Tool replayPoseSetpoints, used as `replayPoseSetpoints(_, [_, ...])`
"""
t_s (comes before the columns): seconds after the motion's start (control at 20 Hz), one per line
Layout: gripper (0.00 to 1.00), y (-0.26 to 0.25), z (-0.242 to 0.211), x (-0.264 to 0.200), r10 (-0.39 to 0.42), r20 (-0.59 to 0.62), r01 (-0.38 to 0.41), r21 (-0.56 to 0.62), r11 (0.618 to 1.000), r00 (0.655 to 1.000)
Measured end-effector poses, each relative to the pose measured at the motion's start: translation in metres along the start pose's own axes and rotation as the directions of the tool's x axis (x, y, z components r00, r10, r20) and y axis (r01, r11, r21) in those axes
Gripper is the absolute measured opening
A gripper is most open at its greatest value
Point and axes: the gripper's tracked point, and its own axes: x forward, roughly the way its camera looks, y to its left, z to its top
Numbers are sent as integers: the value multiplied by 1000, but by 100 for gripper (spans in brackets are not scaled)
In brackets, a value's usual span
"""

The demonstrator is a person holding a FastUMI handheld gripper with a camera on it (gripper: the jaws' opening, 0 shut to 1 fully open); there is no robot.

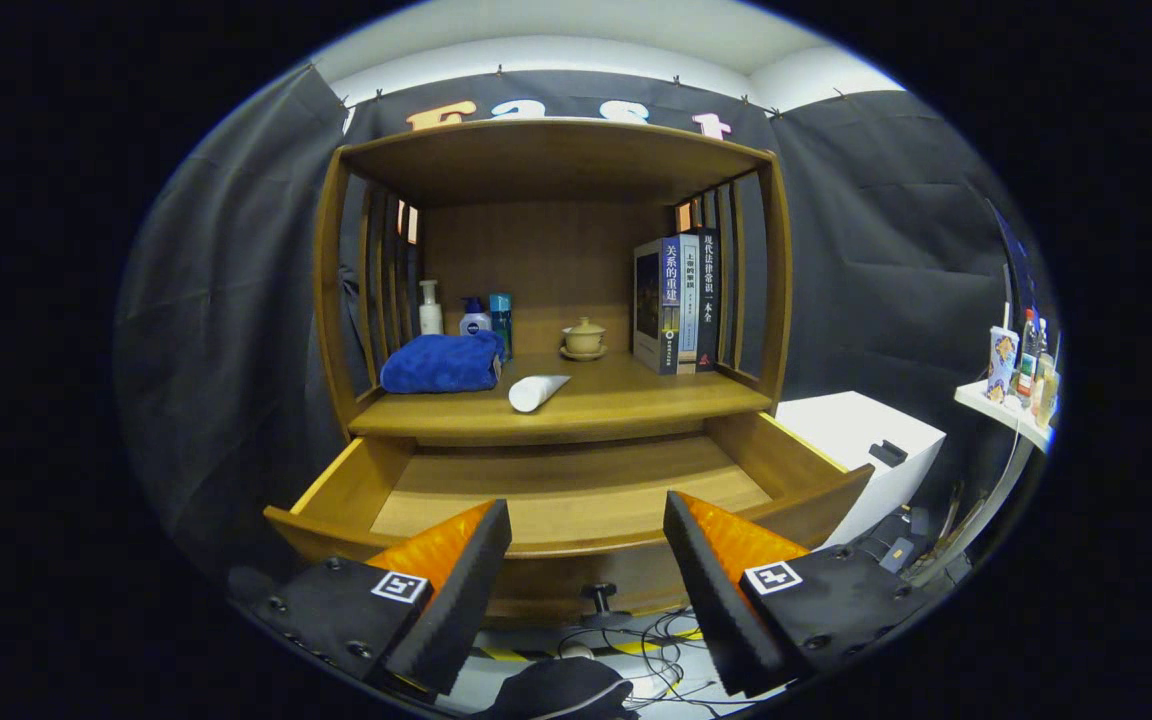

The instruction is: Pull open the drawer, take out the items inside it, and place them on the countertop above the cabinet.

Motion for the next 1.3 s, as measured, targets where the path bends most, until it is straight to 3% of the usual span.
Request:
replayPoseSetpoints(0.4, [97,-3,-43,18,-50,-102,41,-85,995,994])
replayPoseSetpoints(0.85, [96,3,-38,20,-29,-89,24,-49,999,996])
replayPoseSetpoints(1.3, [95,2,-28,42,-53,-71,46,-97,994,996])
